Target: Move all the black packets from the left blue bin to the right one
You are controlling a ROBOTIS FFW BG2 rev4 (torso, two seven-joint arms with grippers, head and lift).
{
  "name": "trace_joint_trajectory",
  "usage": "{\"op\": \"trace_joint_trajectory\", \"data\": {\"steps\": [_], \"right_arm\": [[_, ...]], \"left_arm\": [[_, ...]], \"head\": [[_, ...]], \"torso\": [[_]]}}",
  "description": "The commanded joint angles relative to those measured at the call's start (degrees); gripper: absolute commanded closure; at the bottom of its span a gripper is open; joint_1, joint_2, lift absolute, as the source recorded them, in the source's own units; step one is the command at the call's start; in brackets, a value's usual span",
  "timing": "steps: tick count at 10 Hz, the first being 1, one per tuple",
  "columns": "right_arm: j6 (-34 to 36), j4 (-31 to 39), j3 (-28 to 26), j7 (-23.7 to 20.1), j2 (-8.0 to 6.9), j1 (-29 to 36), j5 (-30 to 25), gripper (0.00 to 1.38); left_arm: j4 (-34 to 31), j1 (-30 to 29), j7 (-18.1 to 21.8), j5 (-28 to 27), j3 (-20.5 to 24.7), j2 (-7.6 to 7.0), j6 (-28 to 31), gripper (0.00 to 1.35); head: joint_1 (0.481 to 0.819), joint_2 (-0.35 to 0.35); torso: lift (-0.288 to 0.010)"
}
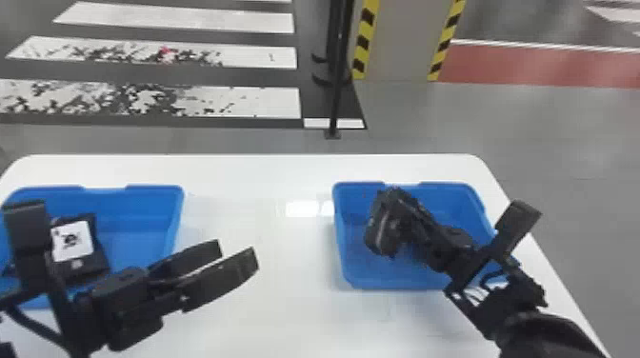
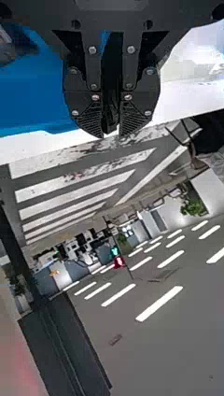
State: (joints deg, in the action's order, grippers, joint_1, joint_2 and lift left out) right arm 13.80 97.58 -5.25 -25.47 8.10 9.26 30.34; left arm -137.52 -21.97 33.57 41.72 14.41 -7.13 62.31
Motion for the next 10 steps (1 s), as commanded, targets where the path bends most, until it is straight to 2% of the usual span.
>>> {"op": "trace_joint_trajectory", "data": {"steps": [1, 2, 3, 7, 9, 10], "right_arm": [[-1.0, -0.3, -1.6, 0.0, -0.10, 0.7, -2.9, 0.47], [-2.1, 1.2, -2.1, 0.0, -0.10, 2.4, -4.5, 0.19], [-3.7, 3.9, -2.1, 0.8, -0.45, 4.9, -5.8, 0.10], [-6.8, 21.7, -2.1, 4.6, -4.14, 22.2, -14.5, 0.12], [-8.6, 28.8, -2.1, 6.0, -5.99, 30.4, -15.6, 0.12], [-8.9, 31.7, -2.1, 6.4, -6.43, 33.9, -15.3, 0.12]], "left_arm": [[-0.2, -0.4, 0.0, -0.1, 1.8, 0.19, -0.4, 0.17], [-0.2, -0.5, 0.0, -0.9, 3.5, 0.36, -0.6, 0.18], [-0.4, -0.4, -0.1, -2.0, 5.5, 0.36, -0.6, 0.18], [-0.2, -0.2, -0.8, -7.9, 13.9, 0.80, 1.0, 0.18], [0.1, 0.2, -1.9, -10.9, 17.0, 0.89, 2.2, 0.18], [0.6, 0.7, -2.6, -12.9, 18.3, 0.80, 3.1, 0.18]], "head": [[0.695, -0.125], [0.695, -0.133], [0.695, -0.132], [0.695, -0.039], [0.695, 0.031], [0.695, 0.068]], "torso": [[-0.154], [-0.154], [-0.154], [-0.154], [-0.154], [-0.154]]}}
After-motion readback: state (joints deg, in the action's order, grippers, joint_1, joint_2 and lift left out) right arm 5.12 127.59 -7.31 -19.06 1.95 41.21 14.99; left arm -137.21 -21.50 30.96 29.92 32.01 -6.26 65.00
